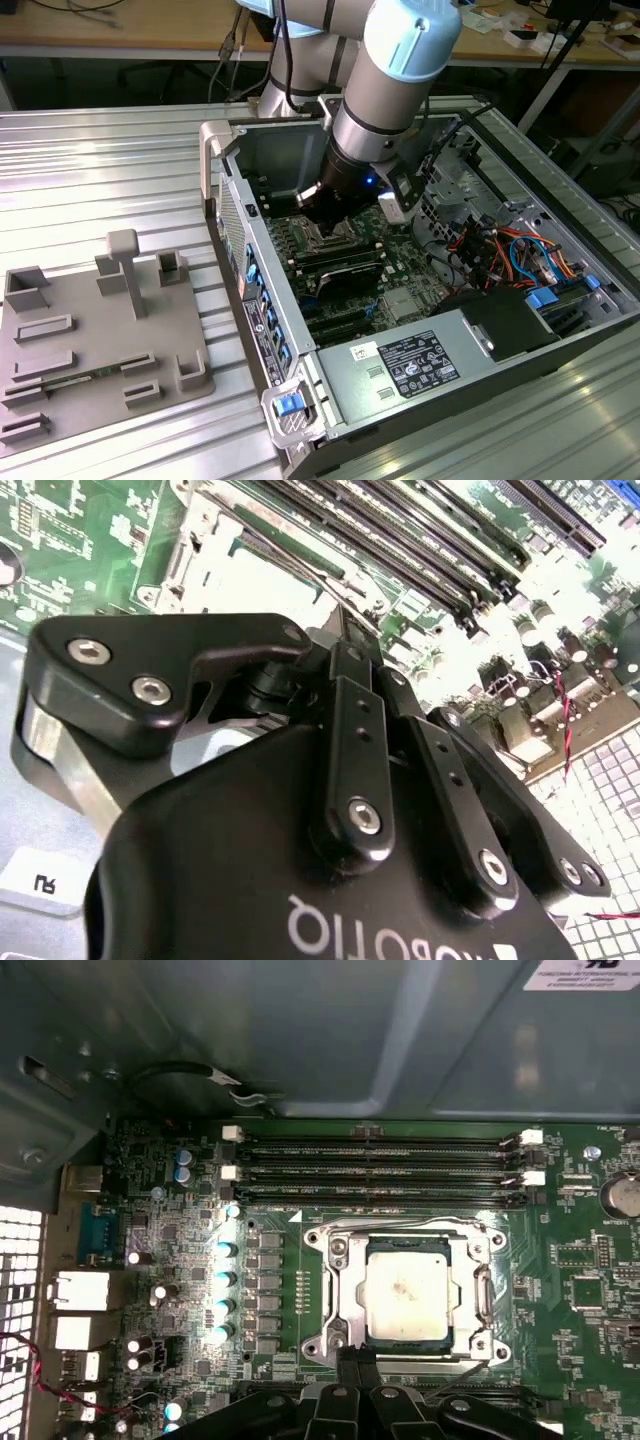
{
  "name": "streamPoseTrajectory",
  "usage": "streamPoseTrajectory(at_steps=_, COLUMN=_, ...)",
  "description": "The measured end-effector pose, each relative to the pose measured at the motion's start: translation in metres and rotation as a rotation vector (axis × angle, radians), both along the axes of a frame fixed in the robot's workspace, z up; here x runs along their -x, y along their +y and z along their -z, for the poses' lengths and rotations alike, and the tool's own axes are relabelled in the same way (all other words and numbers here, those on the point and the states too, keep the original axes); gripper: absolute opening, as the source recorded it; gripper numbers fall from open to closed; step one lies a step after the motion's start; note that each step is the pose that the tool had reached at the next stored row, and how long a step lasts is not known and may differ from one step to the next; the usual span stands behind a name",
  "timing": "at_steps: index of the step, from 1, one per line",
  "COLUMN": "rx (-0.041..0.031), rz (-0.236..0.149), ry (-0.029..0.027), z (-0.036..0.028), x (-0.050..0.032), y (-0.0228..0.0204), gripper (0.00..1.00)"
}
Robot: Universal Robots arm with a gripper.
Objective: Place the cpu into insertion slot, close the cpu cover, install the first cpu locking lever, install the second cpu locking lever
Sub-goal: 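Install the second cpu locking lever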
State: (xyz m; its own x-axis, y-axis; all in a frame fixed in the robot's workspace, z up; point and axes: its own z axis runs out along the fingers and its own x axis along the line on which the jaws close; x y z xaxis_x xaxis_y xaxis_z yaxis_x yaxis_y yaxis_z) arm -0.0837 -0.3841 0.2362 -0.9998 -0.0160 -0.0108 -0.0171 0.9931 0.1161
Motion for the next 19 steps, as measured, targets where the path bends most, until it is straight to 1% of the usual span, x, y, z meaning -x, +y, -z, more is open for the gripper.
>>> streamPoseTrajectory(at_steps=3, rx=0.0008, rz=0.0, ry=0.0, z=0.0, x=-0.0086, y=0.0009, gripper=0.11)
streamPoseTrajectory(at_steps=4, rx=0.0031, rz=0.0, ry=-0.0001, z=0.0, x=-0.0135, y=0.0019, gripper=0.11)
streamPoseTrajectory(at_steps=6, rx=0.0127, rz=0.0, ry=0.0001, z=0.0, x=-0.0185, y=0.0027, gripper=0.11)
streamPoseTrajectory(at_steps=7, rx=0.0213, rz=0.0, ry=0.0, z=0.0, x=-0.0208, y=0.0033, gripper=0.11)
streamPoseTrajectory(at_steps=8, rx=0.0322, rz=0.0, ry=0.0, z=-0.0003, x=-0.0224, y=0.0038, gripper=0.11)
streamPoseTrajectory(at_steps=9, rx=0.0489, rz=0.0, ry=0.0002, z=-0.0007, x=-0.0242, y=0.0043, gripper=0.11)
streamPoseTrajectory(at_steps=11, rx=0.0784, rz=0.0, ry=0.0005, z=-0.0015, x=-0.0272, y=0.0051, gripper=0.11)
streamPoseTrajectory(at_steps=12, rx=0.0899, rz=0.0, ry=0.0003, z=-0.0023, x=-0.0287, y=0.0054, gripper=0.11)
streamPoseTrajectory(at_steps=13, rx=0.0981, rz=0.0, ry=0.0007, z=-0.0031, x=-0.0307, y=0.0071, gripper=0.11)
streamPoseTrajectory(at_steps=15, rx=0.103, rz=0.0, ry=0.0007, z=-0.0039, x=-0.0331, y=0.0091, gripper=0.11)
streamPoseTrajectory(at_steps=16, rx=0.1046, rz=0.0, ry=0.0007, z=-0.004, x=-0.034, y=0.0093, gripper=0.11)
streamPoseTrajectory(at_steps=19, rx=0.1055, rz=0.0, ry=0.0008, z=-0.004, x=-0.0341, y=0.0093, gripper=0.11)
